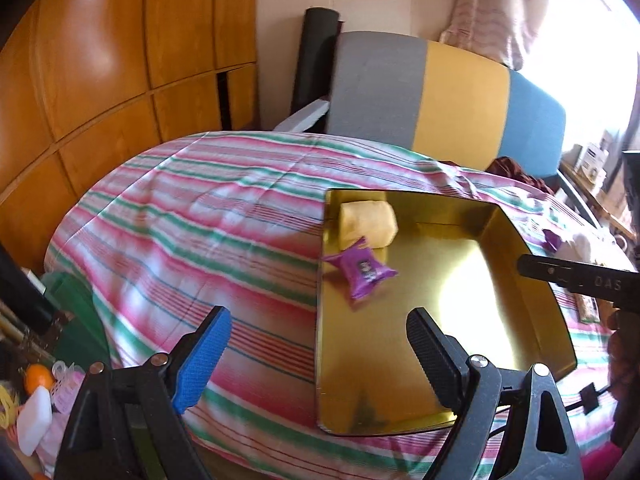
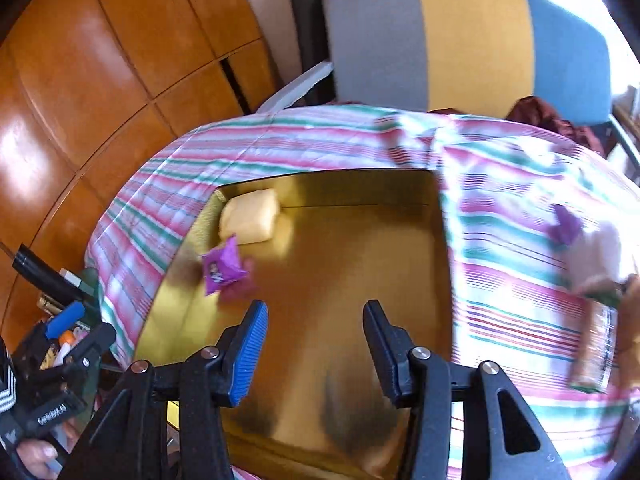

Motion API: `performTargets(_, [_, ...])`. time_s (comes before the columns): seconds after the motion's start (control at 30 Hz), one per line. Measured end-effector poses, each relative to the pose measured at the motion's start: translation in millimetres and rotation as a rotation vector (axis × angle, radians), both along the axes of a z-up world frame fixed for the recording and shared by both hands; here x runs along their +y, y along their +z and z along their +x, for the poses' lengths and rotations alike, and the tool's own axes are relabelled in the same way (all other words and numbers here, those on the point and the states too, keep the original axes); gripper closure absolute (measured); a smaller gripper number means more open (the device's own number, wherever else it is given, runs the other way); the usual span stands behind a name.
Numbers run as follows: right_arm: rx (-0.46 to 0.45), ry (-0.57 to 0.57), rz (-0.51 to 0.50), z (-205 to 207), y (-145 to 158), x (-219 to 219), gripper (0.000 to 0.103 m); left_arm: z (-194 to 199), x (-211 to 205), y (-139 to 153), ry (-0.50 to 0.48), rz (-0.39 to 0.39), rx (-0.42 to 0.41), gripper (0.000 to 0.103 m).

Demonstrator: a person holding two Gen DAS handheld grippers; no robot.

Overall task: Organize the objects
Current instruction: 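Carry the purple snack packet over the gold tray and release it with the right tool, then return both tools to the item pile and grasp the plastic-wrapped bundle with the left tool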

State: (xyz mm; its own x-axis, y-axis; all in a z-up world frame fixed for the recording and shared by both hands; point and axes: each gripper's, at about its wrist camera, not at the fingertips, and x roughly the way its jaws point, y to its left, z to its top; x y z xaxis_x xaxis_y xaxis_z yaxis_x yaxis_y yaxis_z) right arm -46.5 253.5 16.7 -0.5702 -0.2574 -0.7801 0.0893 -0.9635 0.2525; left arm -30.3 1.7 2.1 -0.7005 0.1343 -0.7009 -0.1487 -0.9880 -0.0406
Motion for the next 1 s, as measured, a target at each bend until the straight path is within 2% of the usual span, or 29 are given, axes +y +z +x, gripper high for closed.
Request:
performTargets(0.43, [0.066,-0.286,0.038,41.2,23.8,142.3,0.052,2.5,64.8,7.4,-0.161,-0.044,0.01,0.013])
performTargets(0.63, [0.103,-0.477,0.075,62.2,31.4,222.9,0.051,-5.6,95.7,10.1,-0.227,-0.015,-0.028,0.013])
performTargets(0.77, [0.123,-0.64,0.082,78.4,24.2,274.0,0.051,-6.4,122.8,17.3,-0.292,-0.019,-0.018,0.013])
performTargets(0.87, [0.123,-0.768,0.027,96.1,7.6,308.2,0.05,-9.0,148.2,24.6,-0.336,-0.02,-0.012,0.013])
performTargets(0.97, [0.051,-0.865,-0.074,107.6,-11.5,334.5,0.05,-15.4,176.4,29.1,-0.382,-0.014,-0.028,0.014])
performTargets(1.0, [0.055,-0.881,-0.107,110.5,-12.3,339.7,0.05,-17.4,186.4,30.7,-0.398,-0.007,-0.033,0.014])
